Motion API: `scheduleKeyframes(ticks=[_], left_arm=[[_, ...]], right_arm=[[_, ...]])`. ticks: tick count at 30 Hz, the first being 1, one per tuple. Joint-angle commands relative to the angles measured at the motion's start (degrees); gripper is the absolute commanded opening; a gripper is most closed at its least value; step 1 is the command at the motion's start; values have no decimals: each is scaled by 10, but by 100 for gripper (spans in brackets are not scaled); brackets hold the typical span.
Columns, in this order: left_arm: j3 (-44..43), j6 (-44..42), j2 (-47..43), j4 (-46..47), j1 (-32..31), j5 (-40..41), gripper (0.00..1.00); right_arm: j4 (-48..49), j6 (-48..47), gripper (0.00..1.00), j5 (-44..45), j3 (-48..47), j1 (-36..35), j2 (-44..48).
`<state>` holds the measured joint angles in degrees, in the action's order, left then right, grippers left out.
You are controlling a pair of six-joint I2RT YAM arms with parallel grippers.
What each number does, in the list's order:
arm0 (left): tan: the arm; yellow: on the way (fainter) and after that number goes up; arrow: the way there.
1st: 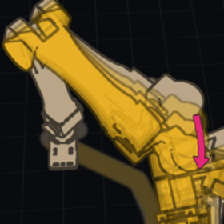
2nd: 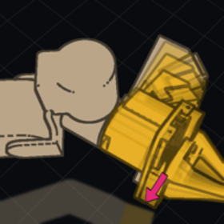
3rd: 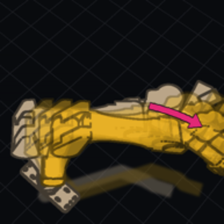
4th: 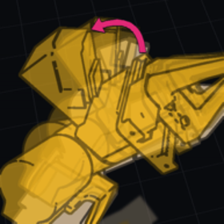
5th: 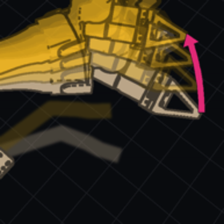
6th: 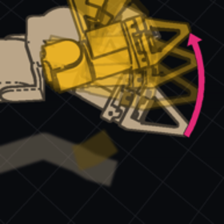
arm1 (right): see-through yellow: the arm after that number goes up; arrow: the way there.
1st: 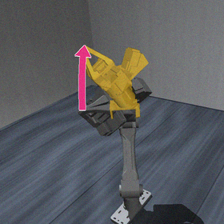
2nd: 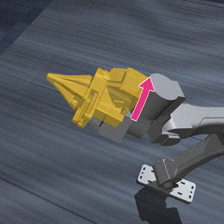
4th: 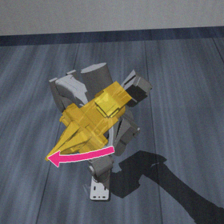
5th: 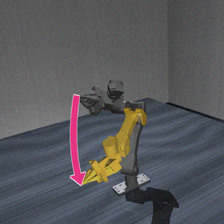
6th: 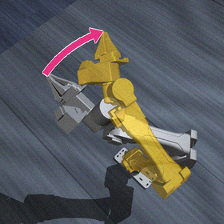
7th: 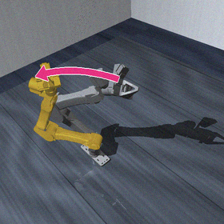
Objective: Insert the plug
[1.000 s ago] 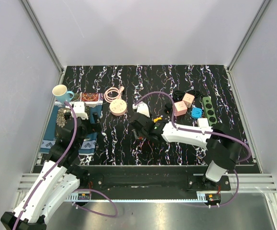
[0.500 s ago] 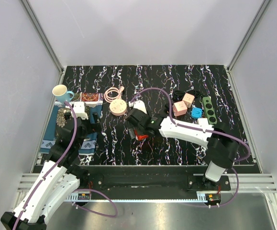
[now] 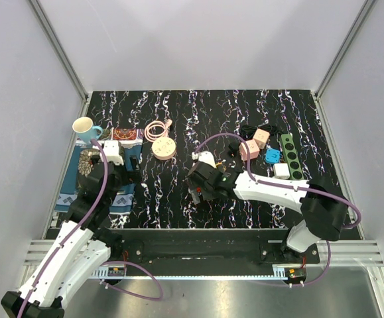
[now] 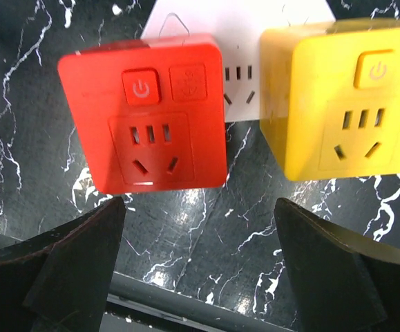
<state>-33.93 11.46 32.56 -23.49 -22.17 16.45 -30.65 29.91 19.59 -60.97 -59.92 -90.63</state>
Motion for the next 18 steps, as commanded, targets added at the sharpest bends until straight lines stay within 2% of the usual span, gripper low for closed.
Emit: scheduleKeyframes(ticks=[1, 5, 10, 18], left_arm=[[-2, -6, 5, 22, 2, -32, 99], [-3, -7, 8, 24, -1, -40, 99], [-3, -8, 15, 24, -1, -42, 99], [3, -12, 6, 27, -2, -39, 99]], right_arm=[[39, 15, 92, -28, 16, -3, 32], [80, 26, 89, -46, 48, -3, 30], [132, 32, 87, -22, 62, 7, 5], [233, -17, 87, -23, 63, 88, -46]])
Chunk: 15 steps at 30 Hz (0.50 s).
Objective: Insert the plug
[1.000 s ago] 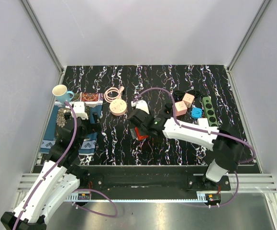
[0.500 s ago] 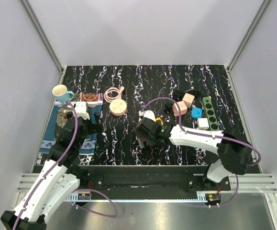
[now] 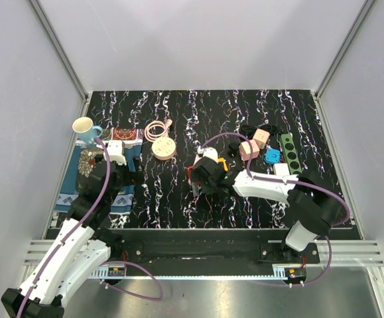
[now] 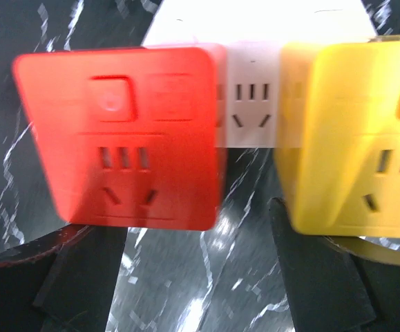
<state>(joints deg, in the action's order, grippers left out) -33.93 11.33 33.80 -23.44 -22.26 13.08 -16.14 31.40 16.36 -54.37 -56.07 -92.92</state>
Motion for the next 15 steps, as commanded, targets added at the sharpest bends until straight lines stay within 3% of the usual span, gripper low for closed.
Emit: scheduleKeyframes(ticks=[1, 8, 15], left_arm=[[3, -11, -7, 28, -1, -5, 99], [6, -14, -2, 31, -1, 0, 99], [10, -18, 4, 33, -1, 2, 99]], right_arm=[[97, -41, 87, 3, -13, 61, -32], [138, -195, 87, -39, -144, 156, -163], [136, -248, 91, -69, -352, 265, -291]])
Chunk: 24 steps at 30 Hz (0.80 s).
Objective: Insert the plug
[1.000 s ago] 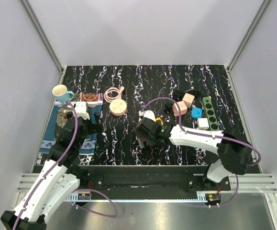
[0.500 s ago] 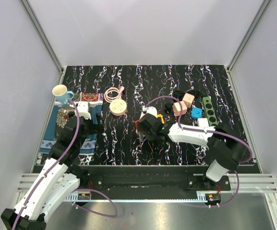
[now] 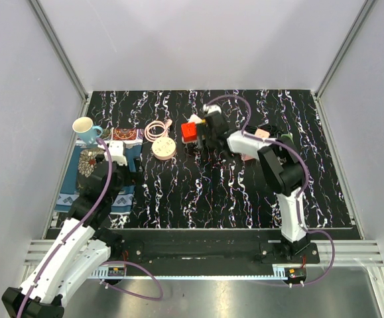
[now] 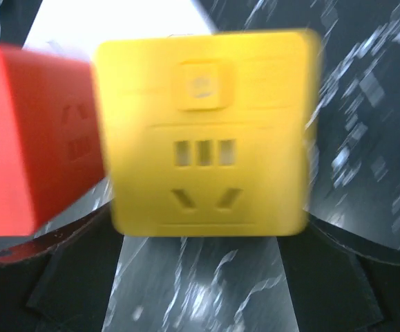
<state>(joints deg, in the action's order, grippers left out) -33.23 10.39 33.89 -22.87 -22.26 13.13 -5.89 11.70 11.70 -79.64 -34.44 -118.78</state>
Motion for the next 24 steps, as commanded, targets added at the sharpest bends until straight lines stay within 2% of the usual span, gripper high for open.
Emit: scheduleKeyframes(ticks=[1, 5, 11, 17, 24], left_arm=[[4, -9, 4, 29, -1, 2, 99], [5, -12, 7, 33, -1, 3, 99], [-12, -1, 40, 36, -1, -9, 99], [-90, 52, 178, 34, 0, -9, 99], [-217, 92, 414, 49, 0, -22, 99]], right_arm=[[32, -54, 92, -40, -117, 60, -44], [7, -76, 96, -70, -164, 63, -34], [0, -34, 100, -90, -80, 63, 79], [-12, 2, 100, -88, 54, 63, 223], [-25, 38, 100, -85, 209, 63, 376]])
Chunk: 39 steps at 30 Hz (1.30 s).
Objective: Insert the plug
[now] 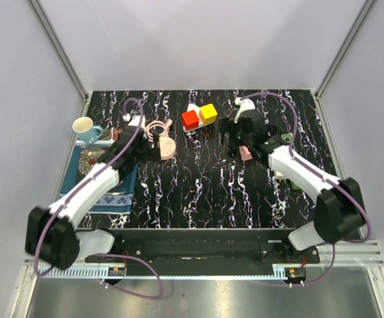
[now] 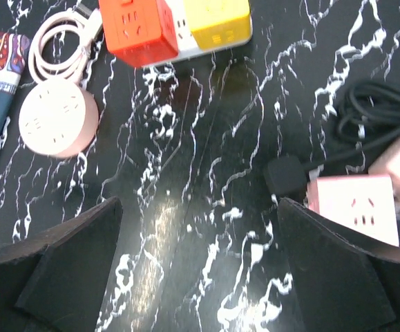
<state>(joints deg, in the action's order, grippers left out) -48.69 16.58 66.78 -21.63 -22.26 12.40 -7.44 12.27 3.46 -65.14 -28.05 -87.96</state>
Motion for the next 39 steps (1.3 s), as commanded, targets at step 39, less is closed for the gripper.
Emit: scheduleKeyframes(ticks=[39], left_arm=[[-267, 150, 448, -54, -57, -34, 78]], right_arm=[[-55, 28, 100, -50, 212, 0, 244]])
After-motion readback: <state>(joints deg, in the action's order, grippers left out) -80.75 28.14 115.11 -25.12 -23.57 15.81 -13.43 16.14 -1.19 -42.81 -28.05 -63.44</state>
